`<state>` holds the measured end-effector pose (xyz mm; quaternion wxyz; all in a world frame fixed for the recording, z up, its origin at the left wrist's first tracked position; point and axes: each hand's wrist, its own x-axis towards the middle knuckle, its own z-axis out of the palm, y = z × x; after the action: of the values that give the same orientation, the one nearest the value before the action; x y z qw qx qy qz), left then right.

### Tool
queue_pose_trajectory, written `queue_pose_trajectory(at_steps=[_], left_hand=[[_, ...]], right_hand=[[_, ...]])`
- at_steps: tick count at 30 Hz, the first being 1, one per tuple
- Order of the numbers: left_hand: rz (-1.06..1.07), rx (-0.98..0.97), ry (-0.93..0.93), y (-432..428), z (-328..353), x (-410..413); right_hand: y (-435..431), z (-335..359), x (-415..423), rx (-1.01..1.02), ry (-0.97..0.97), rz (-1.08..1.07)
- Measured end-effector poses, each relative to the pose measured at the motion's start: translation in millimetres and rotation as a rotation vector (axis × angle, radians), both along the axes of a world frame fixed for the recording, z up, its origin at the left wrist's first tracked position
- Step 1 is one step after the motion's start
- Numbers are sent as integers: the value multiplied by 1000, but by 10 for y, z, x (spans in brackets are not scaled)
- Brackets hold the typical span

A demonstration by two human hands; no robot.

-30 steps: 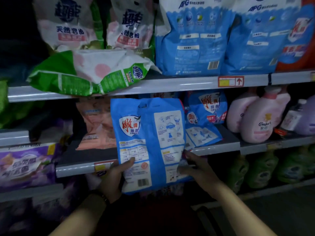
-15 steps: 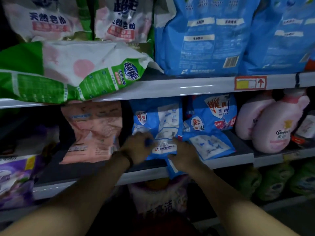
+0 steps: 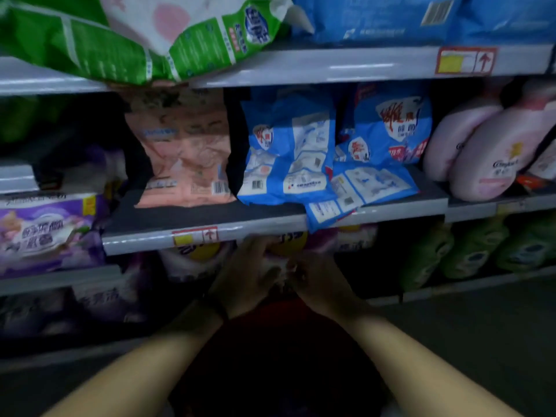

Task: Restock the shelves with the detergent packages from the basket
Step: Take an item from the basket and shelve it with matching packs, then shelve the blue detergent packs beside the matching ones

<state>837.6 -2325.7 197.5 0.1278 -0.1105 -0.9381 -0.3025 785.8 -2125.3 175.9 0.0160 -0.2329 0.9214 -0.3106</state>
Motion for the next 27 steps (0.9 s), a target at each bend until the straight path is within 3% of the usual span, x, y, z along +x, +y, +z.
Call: queue_pose_trajectory(at_steps=[2, 6, 11, 14, 21, 27], left_hand=[[-19, 33, -124, -9, -492, 527], [112, -17, -585, -155, -1339, 1283], [41, -239, -884, -264, -1504, 1627], [24, -286, -985, -242, -1480, 1654], [-44, -355, -1105, -135, -1595, 1629], [-77, -415, -1116, -40, -2050, 1573]], right_hand=[[44, -318, 282, 62, -116, 29], [67, -852, 826, 143, -486, 32], [164, -1273, 1503, 357, -803, 94], [271, -1324, 1572, 423, -865, 162], [247, -1570, 1518, 528, -799, 51], [142, -1775, 1500, 417, -862, 55]])
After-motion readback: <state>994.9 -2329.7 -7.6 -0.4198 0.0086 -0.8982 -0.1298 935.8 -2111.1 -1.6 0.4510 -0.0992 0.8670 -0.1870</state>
